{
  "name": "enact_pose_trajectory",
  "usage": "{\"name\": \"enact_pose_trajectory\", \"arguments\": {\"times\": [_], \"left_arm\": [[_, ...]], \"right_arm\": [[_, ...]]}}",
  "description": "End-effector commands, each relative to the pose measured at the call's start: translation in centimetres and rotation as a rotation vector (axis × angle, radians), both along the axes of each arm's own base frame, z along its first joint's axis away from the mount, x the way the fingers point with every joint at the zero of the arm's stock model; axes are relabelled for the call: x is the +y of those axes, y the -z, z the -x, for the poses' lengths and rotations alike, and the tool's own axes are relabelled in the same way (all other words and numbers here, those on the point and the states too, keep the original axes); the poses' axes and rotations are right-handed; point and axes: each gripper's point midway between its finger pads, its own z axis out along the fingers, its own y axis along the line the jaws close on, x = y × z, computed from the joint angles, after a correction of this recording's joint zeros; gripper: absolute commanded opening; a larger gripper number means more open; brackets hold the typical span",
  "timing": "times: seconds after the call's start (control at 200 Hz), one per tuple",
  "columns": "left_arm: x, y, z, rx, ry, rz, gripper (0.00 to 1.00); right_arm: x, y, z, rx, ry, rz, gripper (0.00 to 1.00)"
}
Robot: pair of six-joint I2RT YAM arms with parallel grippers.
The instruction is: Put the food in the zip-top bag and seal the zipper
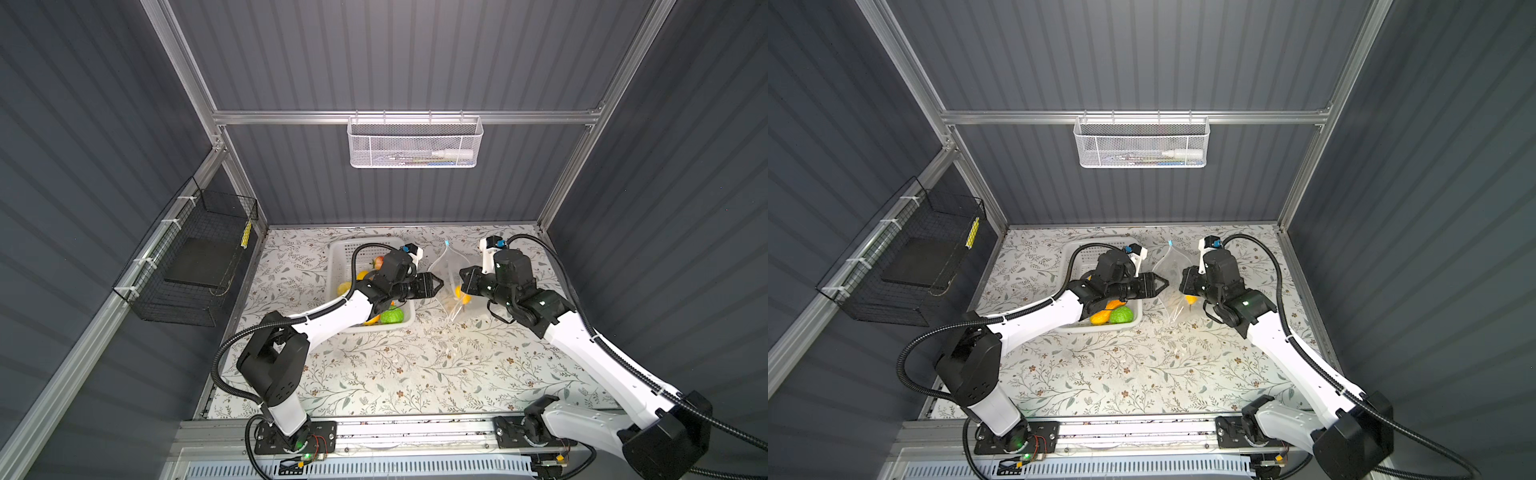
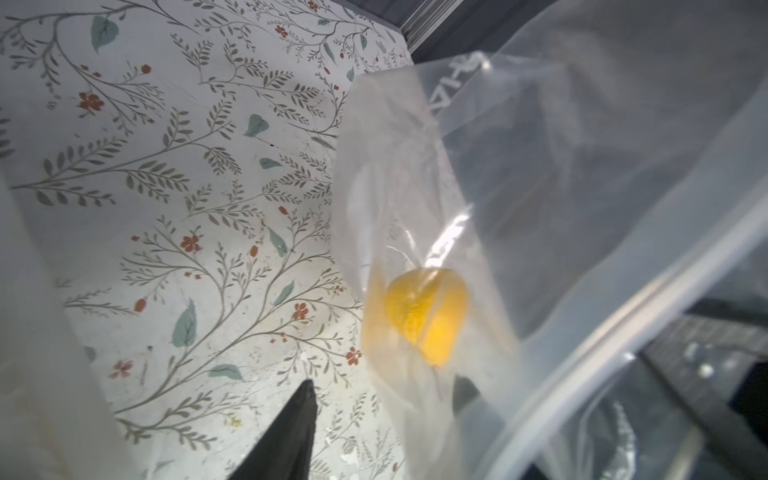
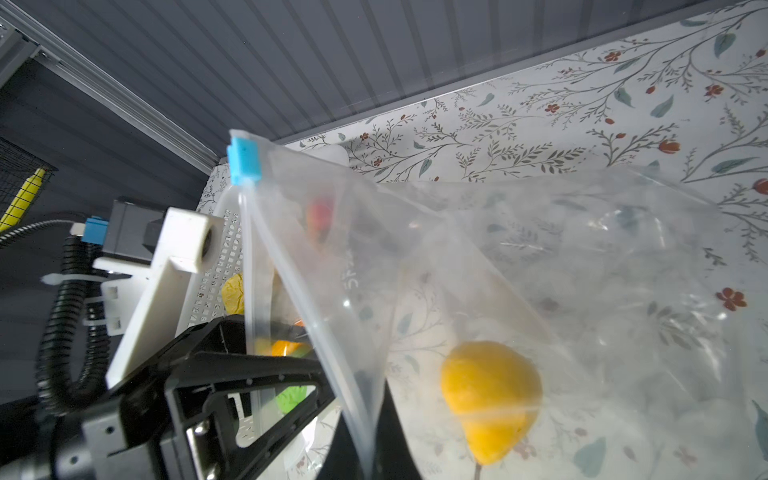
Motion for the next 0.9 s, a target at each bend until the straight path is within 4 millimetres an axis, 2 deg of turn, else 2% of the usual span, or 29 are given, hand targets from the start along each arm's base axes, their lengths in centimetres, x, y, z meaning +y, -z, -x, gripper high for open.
{"name": "enact_pose_trajectory", "arguments": {"times": [0.0, 0.155, 0.265, 0.35, 0.425, 0.525, 0.605, 0.755, 0.775, 0.79, 0.81, 0.895], "left_arm": [[-1.1, -3.0, 0.1, -0.037, 0.058, 0.069, 0.48], [0.5, -2.6, -0.5, -0.076, -0.007, -0.022, 0.52], [1.5, -1.2, -0.7, -0.075, -0.037, -0.086, 0.4], [1.6, -0.3, -0.8, -0.065, -0.04, -0.107, 0.38], [1.4, 0.4, -0.8, -0.053, -0.033, -0.116, 0.34], [0.8, 0.8, -1.0, -0.047, -0.014, -0.108, 0.09], [0.0, 0.6, -1.3, -0.054, 0.006, -0.099, 0.0], [-1.6, -0.5, -2.2, -0.08, 0.046, -0.079, 0.0], [-1.8, -0.3, -2.3, -0.077, 0.051, -0.081, 0.0], [-1.9, 0.0, -2.3, -0.072, 0.056, -0.083, 0.0], [-2.4, -1.4, -2.7, -0.093, 0.058, -0.061, 0.0], [-3.2, -1.1, -2.9, -0.08, 0.083, -0.057, 0.0]], "right_arm": [[0.6, 1.9, -0.3, 0.038, -0.003, -0.006, 0.0], [0.6, 2.8, -0.8, 0.048, 0.008, 0.005, 0.0], [0.6, 2.6, -0.9, 0.045, 0.012, 0.008, 0.0], [0.4, 2.4, -0.9, 0.037, 0.016, 0.013, 0.0], [0.2, 2.1, -0.8, 0.032, 0.02, 0.016, 0.0], [-0.3, 1.6, -0.5, 0.024, 0.035, 0.026, 0.0], [-0.9, 1.1, -0.2, 0.017, 0.047, 0.046, 0.0], [-2.0, -0.6, 0.7, -0.008, 0.067, 0.083, 0.0], [-2.3, -2.1, 1.1, -0.045, 0.072, 0.07, 0.0], [-2.6, -2.0, 1.5, -0.036, 0.075, 0.083, 0.0], [-2.7, -2.4, 1.7, -0.043, 0.076, 0.085, 0.0], [-3.0, -3.9, 2.3, -0.075, 0.08, 0.082, 0.0]]}}
